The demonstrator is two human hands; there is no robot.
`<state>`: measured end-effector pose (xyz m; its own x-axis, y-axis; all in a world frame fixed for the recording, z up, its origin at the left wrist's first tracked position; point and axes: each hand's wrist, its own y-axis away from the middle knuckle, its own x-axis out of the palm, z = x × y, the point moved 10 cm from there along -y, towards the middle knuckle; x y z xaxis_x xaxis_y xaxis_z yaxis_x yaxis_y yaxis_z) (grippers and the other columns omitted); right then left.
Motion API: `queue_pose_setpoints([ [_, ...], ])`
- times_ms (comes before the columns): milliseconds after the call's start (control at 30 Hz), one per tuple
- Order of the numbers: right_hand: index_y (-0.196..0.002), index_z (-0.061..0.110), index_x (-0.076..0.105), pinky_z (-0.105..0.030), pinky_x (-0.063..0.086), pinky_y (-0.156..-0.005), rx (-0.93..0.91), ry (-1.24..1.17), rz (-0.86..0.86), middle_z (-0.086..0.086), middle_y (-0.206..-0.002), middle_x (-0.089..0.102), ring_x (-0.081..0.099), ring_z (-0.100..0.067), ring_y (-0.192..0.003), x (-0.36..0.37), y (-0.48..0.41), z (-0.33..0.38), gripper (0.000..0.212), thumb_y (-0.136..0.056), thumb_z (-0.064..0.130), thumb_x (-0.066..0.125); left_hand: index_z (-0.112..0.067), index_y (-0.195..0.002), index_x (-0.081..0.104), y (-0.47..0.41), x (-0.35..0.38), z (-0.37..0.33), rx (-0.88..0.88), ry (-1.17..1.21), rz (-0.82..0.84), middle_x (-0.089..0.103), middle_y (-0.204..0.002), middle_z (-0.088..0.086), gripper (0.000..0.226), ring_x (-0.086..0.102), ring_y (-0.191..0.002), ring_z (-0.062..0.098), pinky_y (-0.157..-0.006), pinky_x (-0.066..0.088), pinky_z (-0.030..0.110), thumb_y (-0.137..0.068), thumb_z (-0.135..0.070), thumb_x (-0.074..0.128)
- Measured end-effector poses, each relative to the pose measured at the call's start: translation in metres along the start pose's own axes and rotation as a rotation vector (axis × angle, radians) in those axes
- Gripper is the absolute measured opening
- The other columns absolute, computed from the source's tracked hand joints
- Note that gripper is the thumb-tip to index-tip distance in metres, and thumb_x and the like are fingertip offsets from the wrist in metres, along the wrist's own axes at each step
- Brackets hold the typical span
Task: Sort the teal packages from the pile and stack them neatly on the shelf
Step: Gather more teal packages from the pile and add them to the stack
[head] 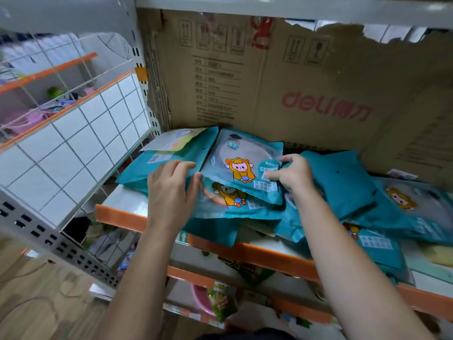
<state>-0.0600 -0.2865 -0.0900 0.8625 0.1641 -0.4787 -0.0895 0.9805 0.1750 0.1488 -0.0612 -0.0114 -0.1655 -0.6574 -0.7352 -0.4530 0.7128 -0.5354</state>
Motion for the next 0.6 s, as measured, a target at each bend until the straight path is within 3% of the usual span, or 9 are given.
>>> queue_pose_setpoints([
  [133, -0.100, 0.020, 0.060, -0.036, 0.058, -0.065, 0.068, -0.082, 0.043, -0.011, -0.101, 0.067, 0.068, -0.023, -0.079, -0.003, -0.005, -0.014, 0.047, -0.064, 0.003, 0.086, -0.011, -0.103, 0.066, 0.004, -0.002, -0.003, 0.004, 0.000, -0.035, 0.063, -0.099, 0.004, 0.020, 0.056, -0.094, 0.024, -0.084, 0.037, 0.038, -0.096, -0.026, 0.054],
  [200, -0.103, 0.017, 0.060, -0.024, 0.048, -0.046, 0.077, -0.083, 0.066, -0.010, -0.089, 0.068, 0.062, -0.012, -0.055, -0.002, -0.005, -0.016, 0.041, -0.071, 0.005, 0.082, -0.011, -0.101, 0.066, 0.007, 0.002, -0.002, -0.005, -0.002, -0.016, 0.062, -0.098, 0.005, 0.018, 0.055, -0.094, 0.024, -0.084, 0.039, 0.039, -0.096, -0.025, 0.055],
  [267, -0.104, 0.016, 0.059, -0.023, 0.042, -0.041, 0.081, -0.080, 0.089, -0.010, -0.085, 0.068, 0.055, -0.008, -0.045, 0.001, -0.004, -0.017, 0.037, -0.075, 0.005, 0.080, -0.011, -0.101, 0.066, 0.009, 0.005, -0.003, -0.007, 0.003, -0.003, 0.062, -0.098, 0.005, 0.017, 0.055, -0.094, 0.024, -0.085, 0.039, 0.040, -0.096, -0.024, 0.055],
  [467, -0.124, 0.008, 0.052, -0.016, 0.038, -0.035, 0.087, -0.321, 0.103, -0.011, -0.078, 0.062, 0.052, -0.006, -0.046, -0.007, -0.001, -0.019, 0.044, -0.083, 0.000, 0.068, -0.011, -0.095, 0.065, 0.015, 0.007, -0.001, -0.032, 0.000, -0.019, 0.063, -0.091, 0.003, 0.015, 0.056, -0.085, 0.022, -0.077, 0.043, 0.038, -0.096, -0.023, 0.056],
  [533, -0.127, 0.006, 0.051, -0.021, 0.046, -0.041, 0.086, -0.389, 0.099, -0.016, -0.093, 0.065, 0.063, -0.014, -0.060, -0.016, -0.002, -0.021, 0.044, -0.085, 0.000, 0.064, -0.009, -0.092, 0.065, 0.018, 0.008, 0.004, -0.075, -0.007, -0.025, 0.061, -0.086, 0.003, 0.018, 0.055, -0.078, 0.022, -0.066, 0.043, 0.034, -0.096, -0.024, 0.056],
  [600, -0.115, 0.002, 0.059, -0.029, 0.054, -0.050, 0.062, -0.389, 0.097, -0.017, -0.096, 0.069, 0.068, -0.021, -0.067, -0.027, -0.003, -0.020, 0.029, -0.087, -0.001, 0.057, -0.009, -0.091, 0.063, 0.022, 0.012, 0.014, -0.159, -0.025, -0.023, 0.061, -0.087, 0.004, 0.020, 0.054, -0.075, 0.020, -0.059, 0.038, 0.031, -0.096, -0.027, 0.055],
])
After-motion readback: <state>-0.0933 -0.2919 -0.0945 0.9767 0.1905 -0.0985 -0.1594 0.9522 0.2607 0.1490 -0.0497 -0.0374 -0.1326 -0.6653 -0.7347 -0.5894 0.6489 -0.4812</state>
